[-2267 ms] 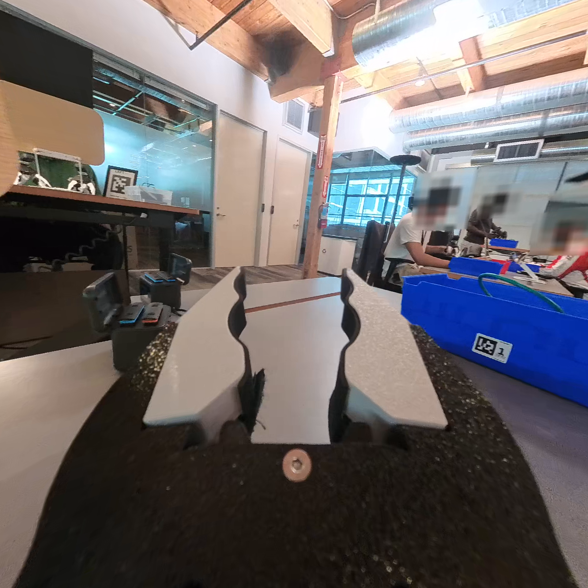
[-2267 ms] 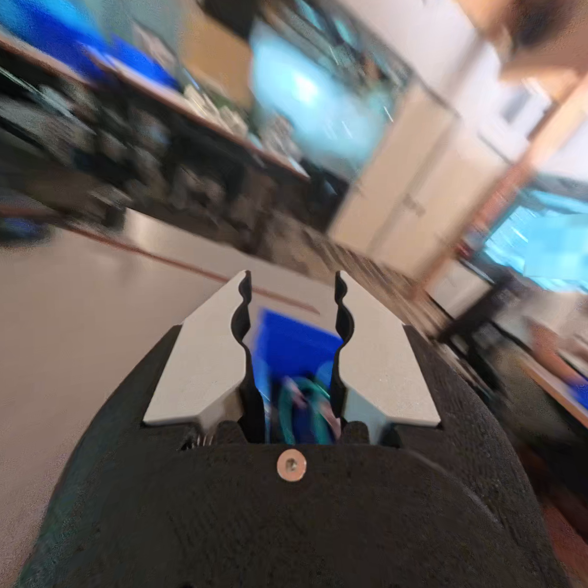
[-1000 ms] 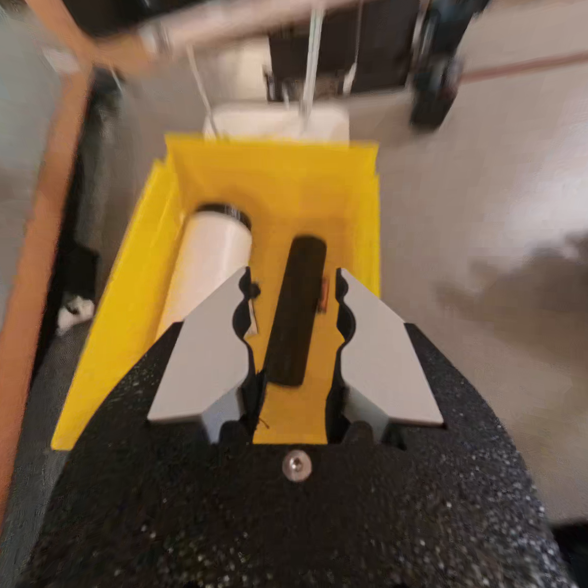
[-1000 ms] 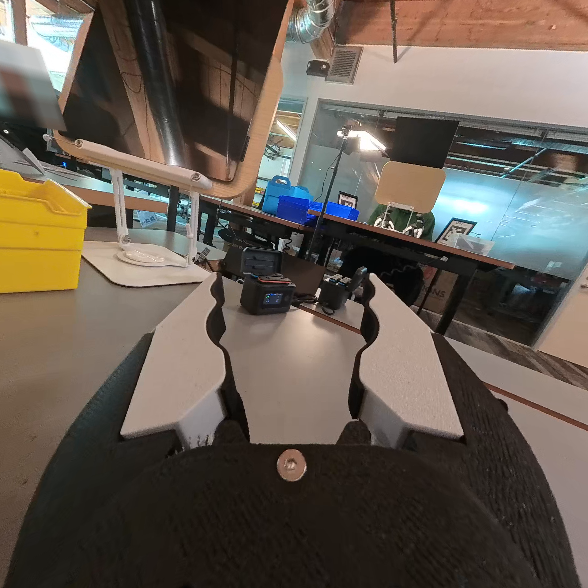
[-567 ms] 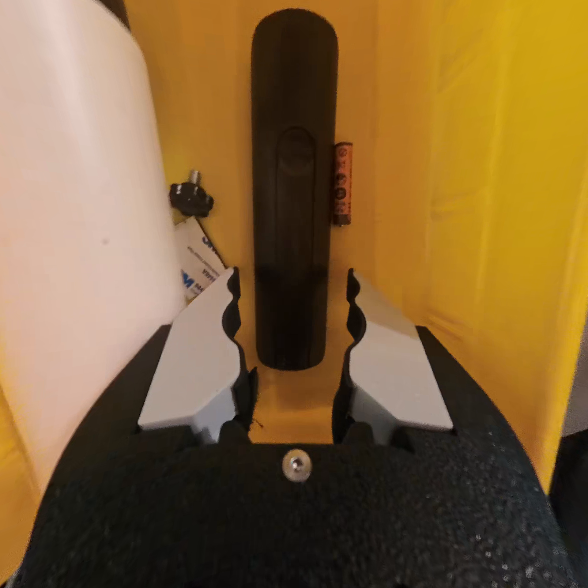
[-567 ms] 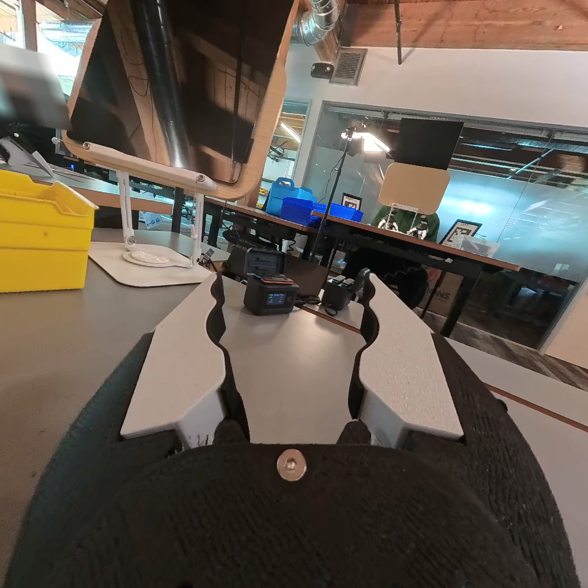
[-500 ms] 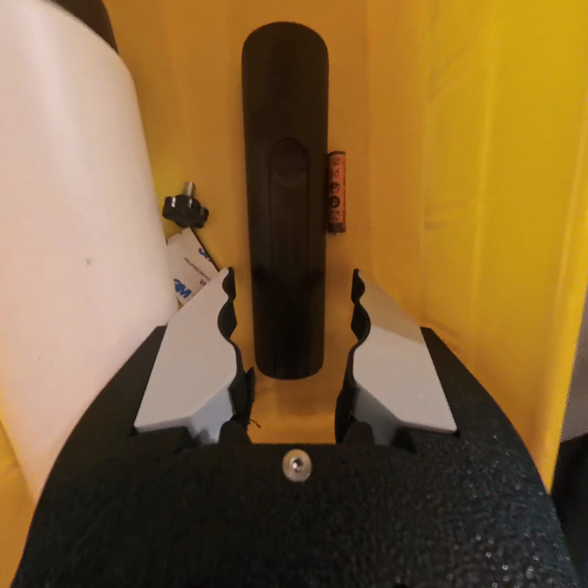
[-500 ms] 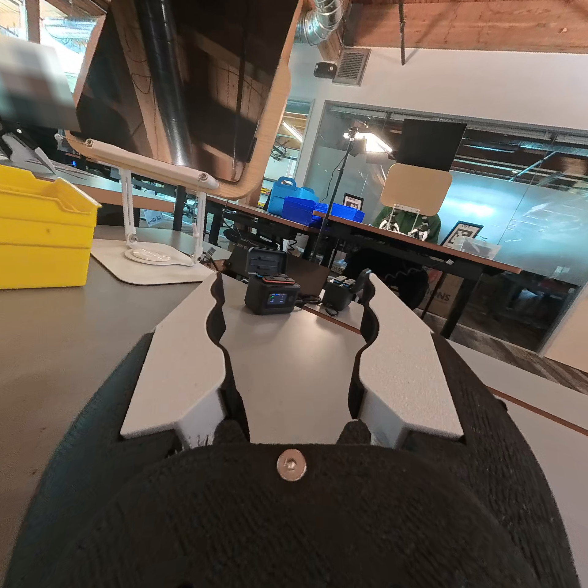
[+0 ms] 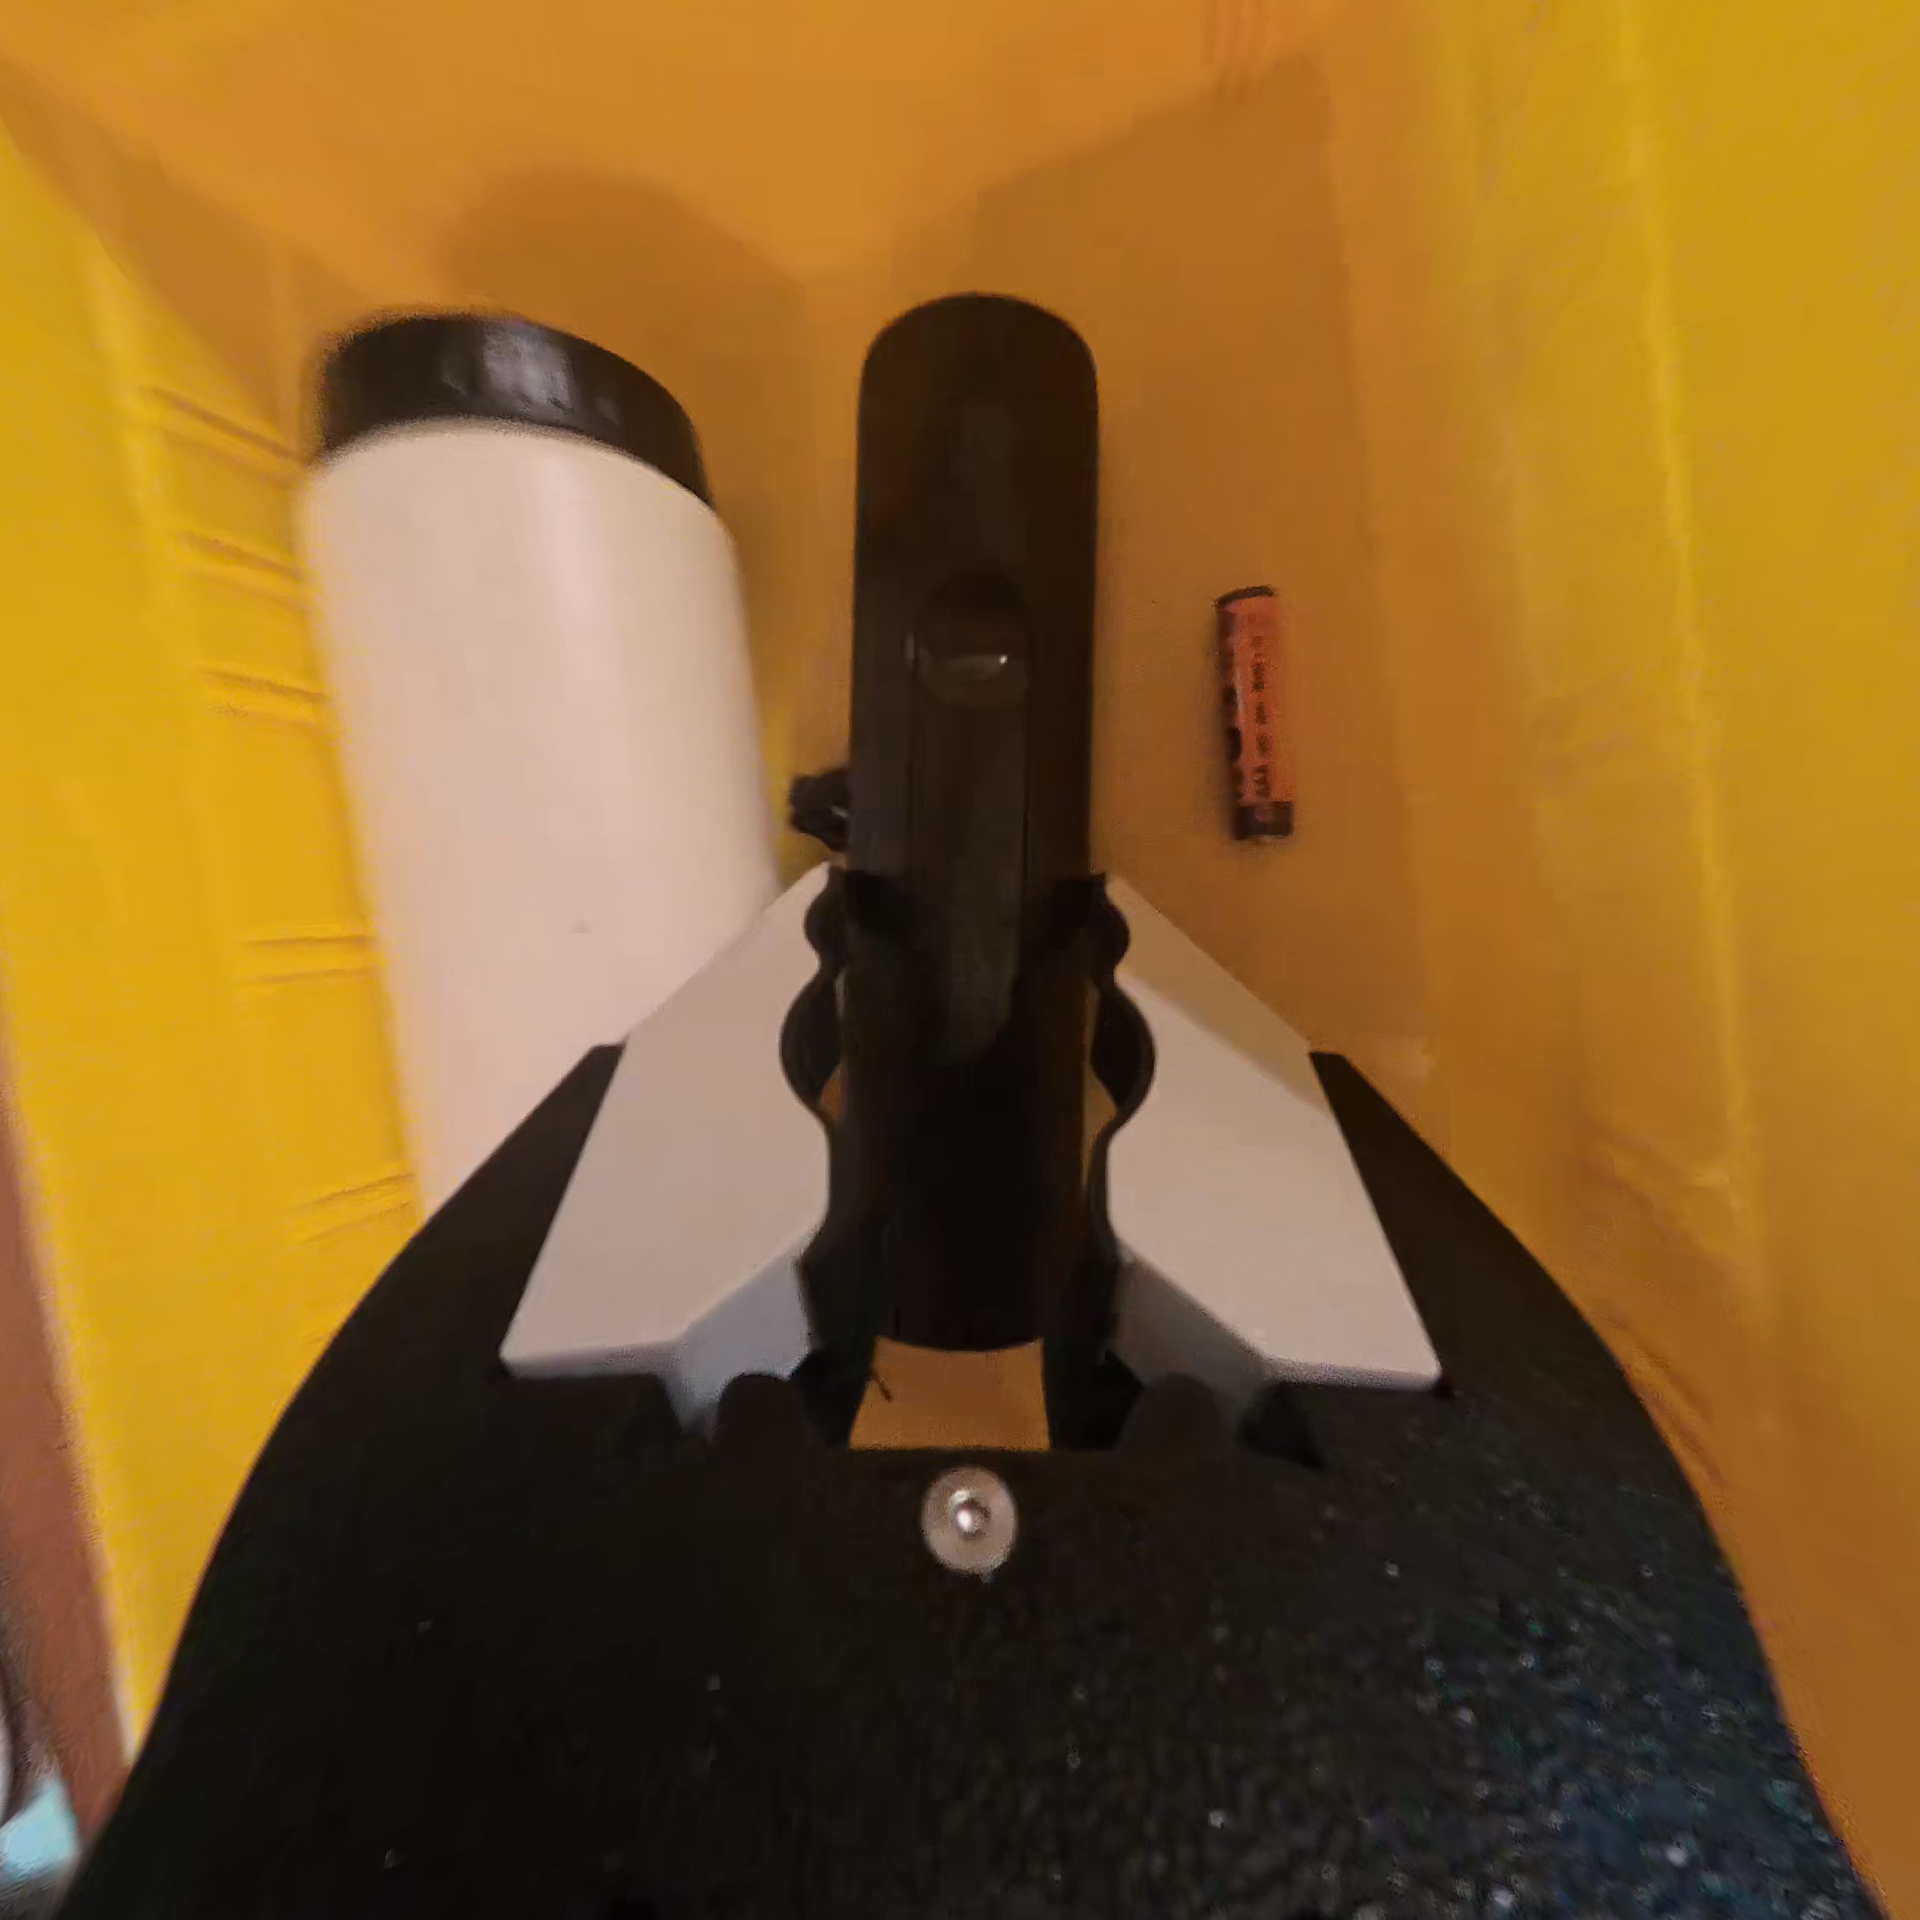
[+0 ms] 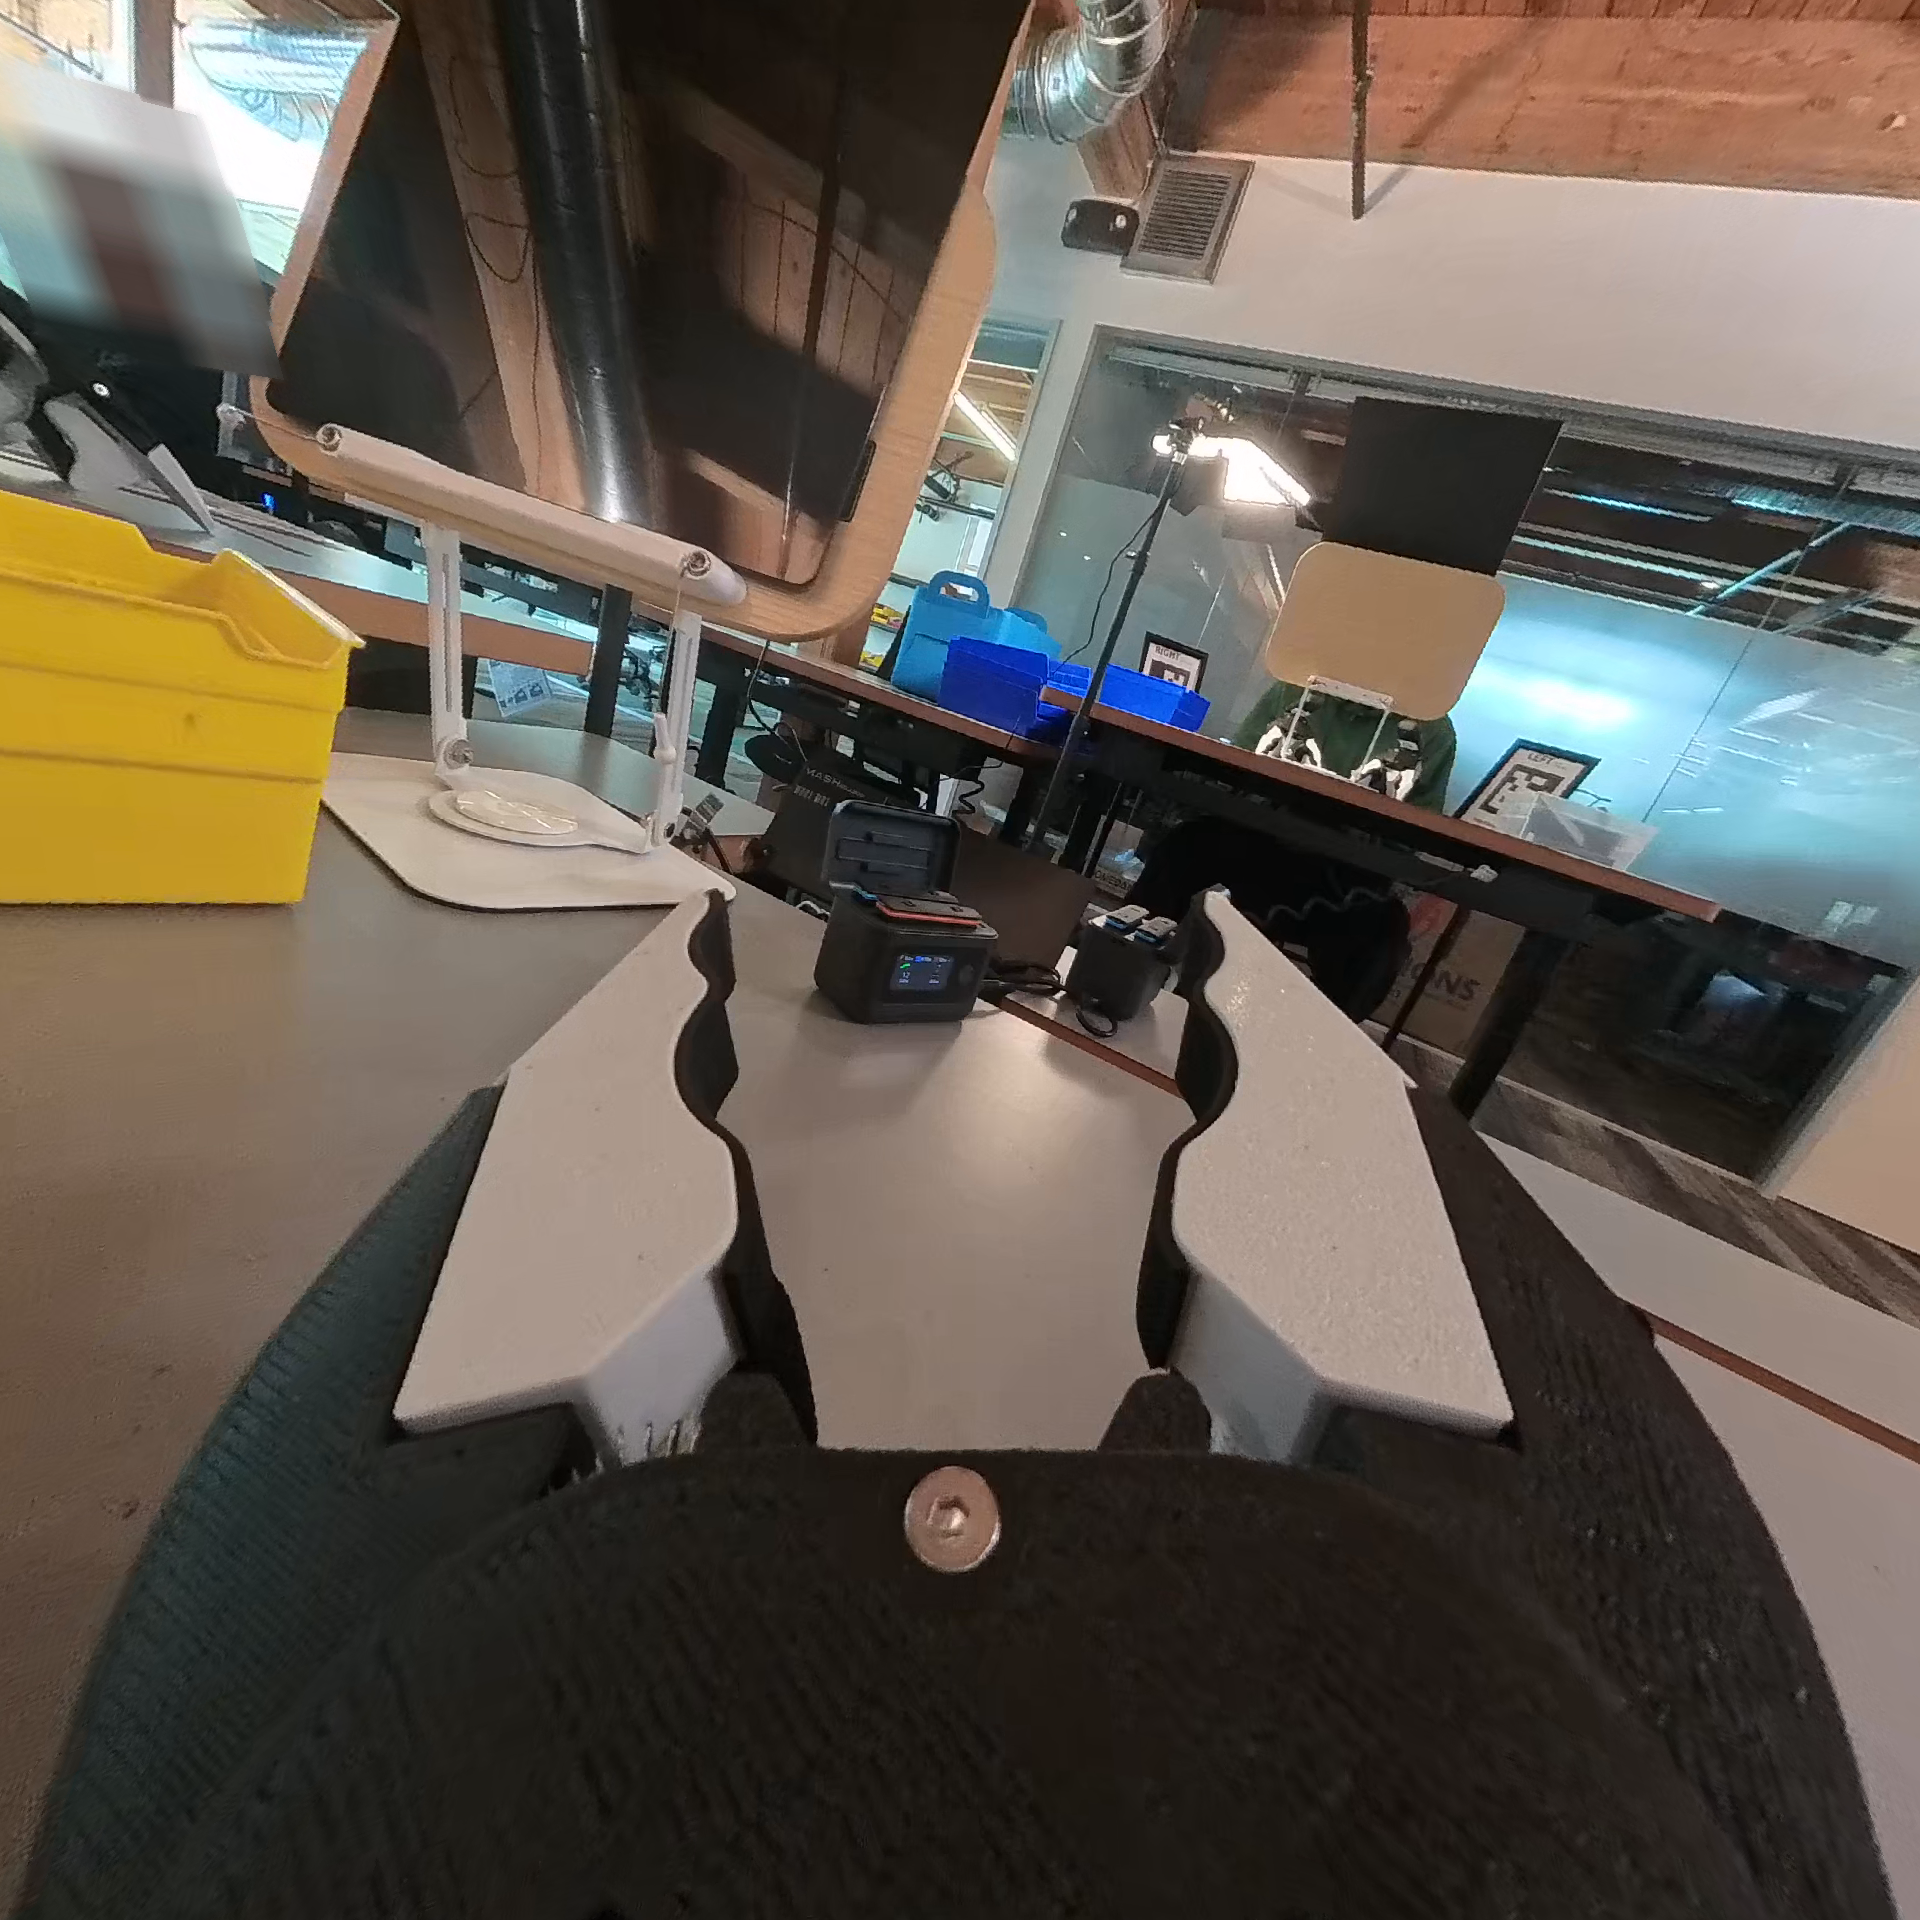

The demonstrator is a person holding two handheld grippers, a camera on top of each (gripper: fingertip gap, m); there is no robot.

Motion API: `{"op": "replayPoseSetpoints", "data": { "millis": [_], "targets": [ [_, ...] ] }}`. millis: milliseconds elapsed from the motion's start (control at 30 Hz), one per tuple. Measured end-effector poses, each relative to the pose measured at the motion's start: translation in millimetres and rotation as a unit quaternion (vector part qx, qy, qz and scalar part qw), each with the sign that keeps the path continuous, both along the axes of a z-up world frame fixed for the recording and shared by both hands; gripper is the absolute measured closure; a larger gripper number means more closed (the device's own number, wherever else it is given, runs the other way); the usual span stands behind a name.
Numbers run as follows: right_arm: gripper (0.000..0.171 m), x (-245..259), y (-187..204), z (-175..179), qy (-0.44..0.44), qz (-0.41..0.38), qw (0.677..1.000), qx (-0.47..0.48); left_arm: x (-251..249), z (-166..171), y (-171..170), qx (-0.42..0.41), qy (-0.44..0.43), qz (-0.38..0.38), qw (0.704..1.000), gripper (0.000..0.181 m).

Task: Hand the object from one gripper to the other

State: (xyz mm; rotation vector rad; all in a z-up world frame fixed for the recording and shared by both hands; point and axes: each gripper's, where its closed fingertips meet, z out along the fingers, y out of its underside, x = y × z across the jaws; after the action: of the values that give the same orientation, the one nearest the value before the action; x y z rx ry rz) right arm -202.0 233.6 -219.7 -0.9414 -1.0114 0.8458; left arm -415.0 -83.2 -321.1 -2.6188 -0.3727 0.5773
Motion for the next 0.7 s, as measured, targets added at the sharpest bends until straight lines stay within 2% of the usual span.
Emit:
{"op": "replayPoseSetpoints", "data": {
  "millis": [100, 200, 300, 367, 433, 500, 533, 600, 633, 667, 700],
  "targets": [
    [0.085, -1, -2, 0, 0.000, 0.006, 1.000, 0.000, -8, 37, 2, 0.078, 0.095, 0.004, 0.992, 0.137],
    [0.085, -5, -12, 0, -0.008, 0.021, 1.000, 0.021, -10, 83, -1, 0.133, 0.198, -0.002, 0.971, 0.138],
    [0.085, -12, -39, 19, -0.003, 0.027, 0.994, 0.108, 10, 128, 12, 0.174, 0.256, -0.038, 0.950, 0.138],
    [0.081, -21, -74, 43, 0.009, 0.030, 0.977, 0.209, 33, 150, 29, 0.195, 0.265, -0.075, 0.941, 0.138],
    [0.076, -34, -118, 65, 0.013, 0.022, 0.935, 0.354, 59, 165, 50, 0.201, 0.266, -0.120, 0.935, 0.138],
    [0.067, -48, -154, 81, 0.022, -0.012, 0.867, 0.497, 87, 172, 73, 0.200, 0.262, -0.168, 0.929, 0.138],
    [0.065, -55, -165, 85, 0.019, -0.026, 0.839, 0.544, 101, 173, 84, 0.197, 0.257, -0.193, 0.926, 0.138],
    [0.064, -68, -168, 89, 0.008, -0.059, 0.803, 0.593, 128, 171, 104, 0.193, 0.241, -0.244, 0.919, 0.138],
    [0.069, -71, -163, 91, 0.007, -0.084, 0.790, 0.607, 140, 171, 112, 0.196, 0.232, -0.267, 0.915, 0.137],
    [0.097, -68, -156, 94, 0.013, -0.112, 0.779, 0.616, 152, 169, 120, 0.199, 0.219, -0.291, 0.910, 0.137],
    [0.139, -61, -151, 99, 0.030, -0.132, 0.773, 0.620, 164, 167, 126, 0.204, 0.200, -0.313, 0.906, 0.137]
  ]
}}
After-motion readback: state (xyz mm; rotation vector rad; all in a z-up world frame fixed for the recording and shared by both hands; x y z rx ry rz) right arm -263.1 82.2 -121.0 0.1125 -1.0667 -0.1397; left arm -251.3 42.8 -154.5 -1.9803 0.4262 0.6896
